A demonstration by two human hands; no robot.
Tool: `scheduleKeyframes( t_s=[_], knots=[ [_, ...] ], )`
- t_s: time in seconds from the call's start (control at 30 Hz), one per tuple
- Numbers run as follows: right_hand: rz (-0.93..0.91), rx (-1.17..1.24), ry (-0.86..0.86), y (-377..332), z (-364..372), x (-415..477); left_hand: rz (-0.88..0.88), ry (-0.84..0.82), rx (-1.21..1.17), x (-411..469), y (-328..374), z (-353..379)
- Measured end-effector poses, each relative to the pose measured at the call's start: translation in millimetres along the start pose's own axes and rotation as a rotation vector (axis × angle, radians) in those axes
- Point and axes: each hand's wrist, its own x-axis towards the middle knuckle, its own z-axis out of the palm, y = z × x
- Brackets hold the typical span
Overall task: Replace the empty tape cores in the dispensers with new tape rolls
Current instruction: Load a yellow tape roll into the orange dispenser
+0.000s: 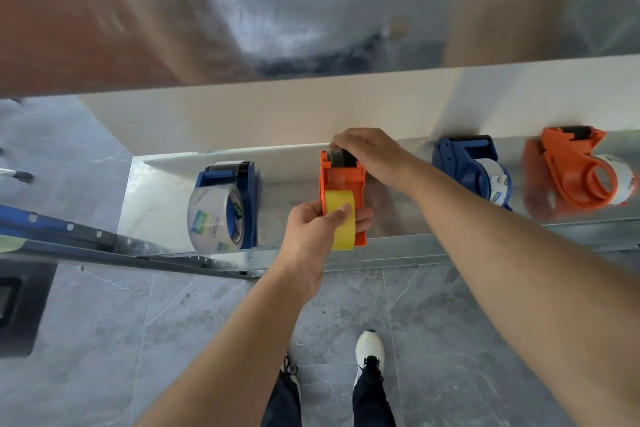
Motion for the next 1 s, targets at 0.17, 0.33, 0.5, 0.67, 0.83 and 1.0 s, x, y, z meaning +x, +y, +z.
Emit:
scheduleKeyframes(
  t_s=[0.17, 0.33, 0.5, 0.67, 0.83, 1.0],
  knots=[
    [0.058, 0.019, -0.039, -7, -5, 3, 0.041, -0.025, -0.019, 0, -2, -4],
    [0.165, 0.173, -0.045, -11, -6, 3, 0.057, -0.038, -0.03, -2, 0, -8],
    [0.24, 0.374, -0.103, -10, -4, 4, 0.043, -0.031, -0.043, -5, 2, -9],
    [0.309, 0.395, -0.197, -5, 0, 7, -0.015, 0.043, -0.032, -3, 10, -5],
    [0.382, 0.271, -0.176, -8, 0, 8, -0.103, 0.078, -0.053, 0, 19, 2],
    [0.313, -0.157, -0.114, -18, -7, 8, -0.17, 0.085, -0.054, 3, 27, -1]
  ],
)
